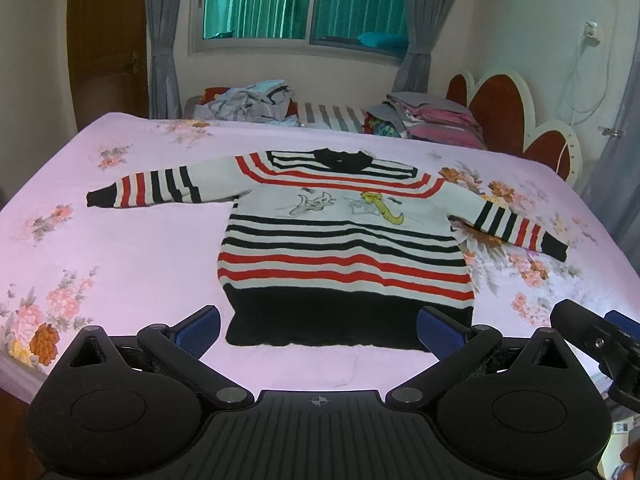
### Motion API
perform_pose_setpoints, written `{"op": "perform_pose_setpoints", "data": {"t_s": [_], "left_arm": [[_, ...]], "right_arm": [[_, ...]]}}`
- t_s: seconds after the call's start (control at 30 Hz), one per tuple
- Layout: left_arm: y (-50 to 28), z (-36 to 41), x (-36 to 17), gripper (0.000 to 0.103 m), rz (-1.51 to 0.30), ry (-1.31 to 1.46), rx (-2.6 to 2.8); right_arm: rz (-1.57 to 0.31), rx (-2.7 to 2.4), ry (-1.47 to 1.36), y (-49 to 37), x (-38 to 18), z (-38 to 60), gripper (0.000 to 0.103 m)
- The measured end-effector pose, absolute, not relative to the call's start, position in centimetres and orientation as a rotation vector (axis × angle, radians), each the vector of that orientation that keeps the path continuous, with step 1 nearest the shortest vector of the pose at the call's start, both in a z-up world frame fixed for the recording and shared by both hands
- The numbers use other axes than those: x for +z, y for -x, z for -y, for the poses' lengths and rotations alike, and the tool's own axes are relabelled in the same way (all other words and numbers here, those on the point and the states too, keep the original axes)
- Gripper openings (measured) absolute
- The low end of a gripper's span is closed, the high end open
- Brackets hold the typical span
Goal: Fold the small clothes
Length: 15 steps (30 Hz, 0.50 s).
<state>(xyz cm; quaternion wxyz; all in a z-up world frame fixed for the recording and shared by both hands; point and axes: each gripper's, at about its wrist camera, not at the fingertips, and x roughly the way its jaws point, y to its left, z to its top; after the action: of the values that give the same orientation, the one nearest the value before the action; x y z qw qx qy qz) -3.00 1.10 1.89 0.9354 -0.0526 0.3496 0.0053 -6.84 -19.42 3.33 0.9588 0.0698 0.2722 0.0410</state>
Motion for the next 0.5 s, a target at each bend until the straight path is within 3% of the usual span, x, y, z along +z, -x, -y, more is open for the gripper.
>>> {"op": "perform_pose_setpoints", "data": {"t_s": [0.5], "left_arm": [[2.66,-0.30,1.86,0.103,-0.718,0.103,0.007]], "right_arm": [[-0.557,0.081,-0.152,6.67,3.60,19.97,0.103]]}}
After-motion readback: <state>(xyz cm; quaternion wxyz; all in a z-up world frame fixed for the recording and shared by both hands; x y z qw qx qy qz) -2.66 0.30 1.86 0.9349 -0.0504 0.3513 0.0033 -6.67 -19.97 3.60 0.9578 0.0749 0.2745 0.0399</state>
